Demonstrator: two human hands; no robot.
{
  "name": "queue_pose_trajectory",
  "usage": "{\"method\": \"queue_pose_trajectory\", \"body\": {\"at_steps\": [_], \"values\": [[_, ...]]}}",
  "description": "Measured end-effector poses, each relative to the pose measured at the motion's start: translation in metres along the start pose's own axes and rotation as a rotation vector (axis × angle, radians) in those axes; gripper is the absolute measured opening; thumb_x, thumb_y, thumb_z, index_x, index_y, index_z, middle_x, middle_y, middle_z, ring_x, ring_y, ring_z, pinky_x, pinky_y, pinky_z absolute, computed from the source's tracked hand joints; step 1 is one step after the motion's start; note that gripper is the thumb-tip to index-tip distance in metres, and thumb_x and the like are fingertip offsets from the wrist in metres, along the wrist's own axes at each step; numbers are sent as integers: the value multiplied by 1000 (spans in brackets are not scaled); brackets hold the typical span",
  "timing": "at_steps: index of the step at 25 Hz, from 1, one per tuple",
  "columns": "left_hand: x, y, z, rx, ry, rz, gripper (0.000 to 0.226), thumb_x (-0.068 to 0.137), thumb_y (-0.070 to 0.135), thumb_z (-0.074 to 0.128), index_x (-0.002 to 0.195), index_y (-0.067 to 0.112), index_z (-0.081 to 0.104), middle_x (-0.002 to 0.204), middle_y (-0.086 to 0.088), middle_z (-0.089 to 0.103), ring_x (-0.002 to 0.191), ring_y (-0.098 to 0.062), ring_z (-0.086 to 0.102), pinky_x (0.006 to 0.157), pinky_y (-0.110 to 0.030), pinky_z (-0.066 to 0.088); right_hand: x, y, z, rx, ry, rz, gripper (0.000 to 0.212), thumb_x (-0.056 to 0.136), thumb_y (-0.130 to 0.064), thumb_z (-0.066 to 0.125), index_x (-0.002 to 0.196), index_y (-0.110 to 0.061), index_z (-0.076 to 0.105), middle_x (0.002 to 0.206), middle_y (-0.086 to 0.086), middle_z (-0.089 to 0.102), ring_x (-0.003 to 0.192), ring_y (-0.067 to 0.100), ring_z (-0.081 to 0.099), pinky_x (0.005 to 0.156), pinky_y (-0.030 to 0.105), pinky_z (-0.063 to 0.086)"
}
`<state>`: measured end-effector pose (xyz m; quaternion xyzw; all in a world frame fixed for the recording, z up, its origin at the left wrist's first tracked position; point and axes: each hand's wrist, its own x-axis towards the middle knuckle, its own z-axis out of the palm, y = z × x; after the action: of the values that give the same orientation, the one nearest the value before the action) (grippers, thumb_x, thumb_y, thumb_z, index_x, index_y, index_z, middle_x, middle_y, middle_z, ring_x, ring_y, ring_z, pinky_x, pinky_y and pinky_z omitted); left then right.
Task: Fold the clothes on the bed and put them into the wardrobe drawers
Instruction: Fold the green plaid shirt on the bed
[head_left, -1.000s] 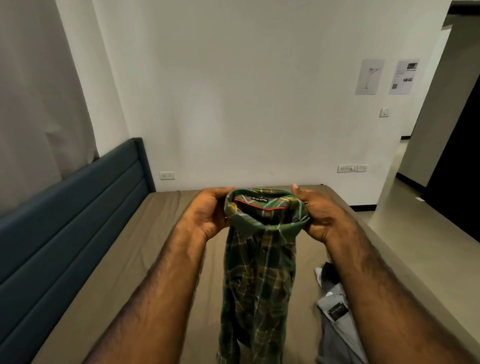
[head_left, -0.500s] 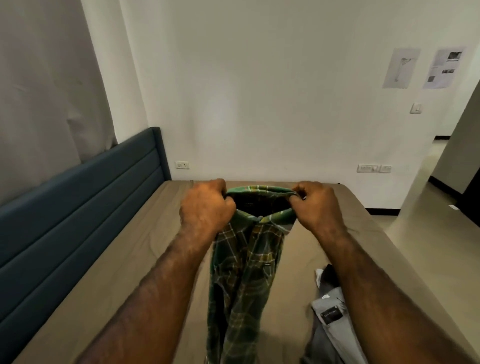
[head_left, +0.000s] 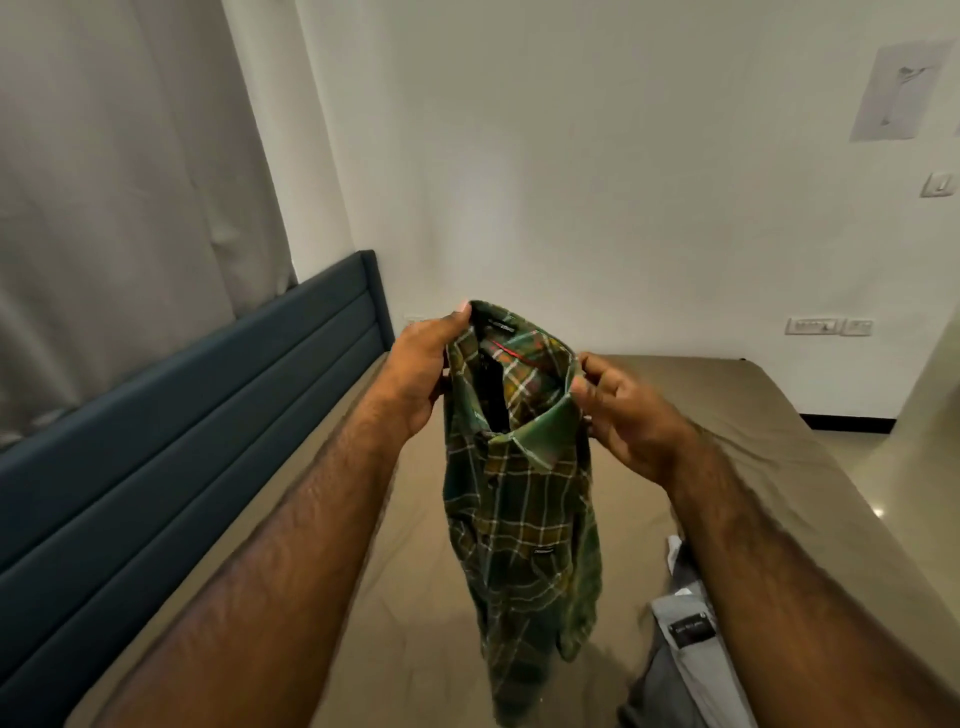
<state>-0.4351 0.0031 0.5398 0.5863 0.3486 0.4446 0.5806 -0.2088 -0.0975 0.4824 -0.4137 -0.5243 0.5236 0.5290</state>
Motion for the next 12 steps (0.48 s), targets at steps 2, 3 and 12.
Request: {"method": "queue_pose_trajectory", "body": {"at_steps": [2, 3, 12], "values": [[4, 7, -14, 4, -144, 44, 55, 86, 39, 82, 118, -2, 65, 103, -15, 72, 97, -31, 70, 99, -51, 54, -5, 7, -5, -219, -92, 58, 73, 73, -20, 94, 137, -24, 61, 131, 3, 72, 123, 21, 67, 106, 48, 54], [7, 10, -24, 38, -201, 64, 62, 78, 33, 88, 122, -1, 60, 108, -15, 72, 101, -32, 71, 100, -50, 56, -3, 10, -8, -416, -34, 54, 59, 74, -15, 93, 128, -23, 68, 120, 0, 76, 114, 16, 71, 102, 48, 57], [27, -1, -55, 1324, -8, 240, 24, 89, 13, 72, 106, 24, 57, 98, 1, 66, 94, -23, 66, 73, -34, 51, 26, -29, -57, -690, 638, -152, 16, 99, -19, 71, 87, -27, 78, 87, -11, 76, 83, 12, 71, 72, 26, 51]]}}
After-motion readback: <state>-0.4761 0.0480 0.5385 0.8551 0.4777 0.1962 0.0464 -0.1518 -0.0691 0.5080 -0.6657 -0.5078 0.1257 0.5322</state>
